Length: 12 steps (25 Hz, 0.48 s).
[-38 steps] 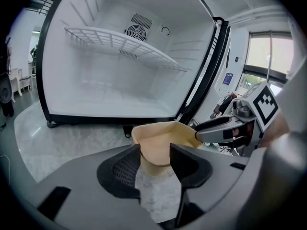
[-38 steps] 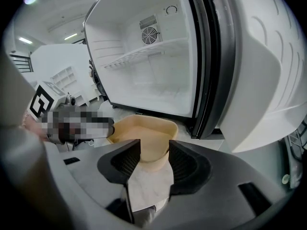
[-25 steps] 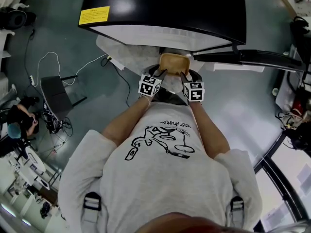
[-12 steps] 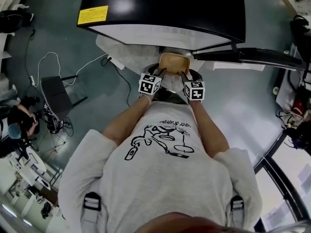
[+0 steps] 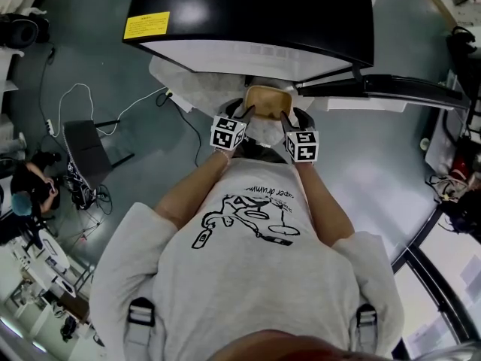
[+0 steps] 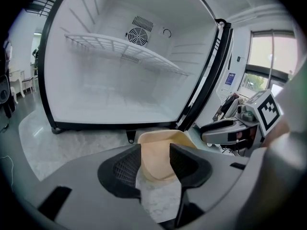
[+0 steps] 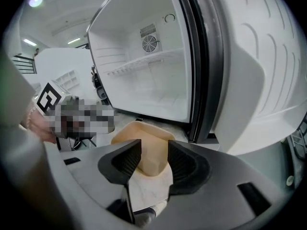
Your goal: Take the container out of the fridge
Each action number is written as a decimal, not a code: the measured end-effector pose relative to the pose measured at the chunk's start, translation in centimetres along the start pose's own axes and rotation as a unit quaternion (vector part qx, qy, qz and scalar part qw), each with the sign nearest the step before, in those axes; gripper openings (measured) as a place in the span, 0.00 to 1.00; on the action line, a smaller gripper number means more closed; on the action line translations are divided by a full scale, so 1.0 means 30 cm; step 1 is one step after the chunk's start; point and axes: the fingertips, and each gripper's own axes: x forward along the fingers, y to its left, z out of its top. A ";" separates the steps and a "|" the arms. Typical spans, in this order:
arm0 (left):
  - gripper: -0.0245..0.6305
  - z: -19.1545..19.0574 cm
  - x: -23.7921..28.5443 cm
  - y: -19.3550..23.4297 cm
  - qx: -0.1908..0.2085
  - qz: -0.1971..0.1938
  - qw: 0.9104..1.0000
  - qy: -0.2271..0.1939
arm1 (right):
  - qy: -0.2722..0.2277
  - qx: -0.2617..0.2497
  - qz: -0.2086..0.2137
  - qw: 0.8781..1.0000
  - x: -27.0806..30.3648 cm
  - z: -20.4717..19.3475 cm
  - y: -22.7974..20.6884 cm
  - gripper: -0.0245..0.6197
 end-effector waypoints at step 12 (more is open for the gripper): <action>0.31 0.245 -0.159 -0.077 0.028 -0.016 0.996 -0.087 | -0.088 -0.038 0.033 0.995 -0.148 0.272 0.104 0.25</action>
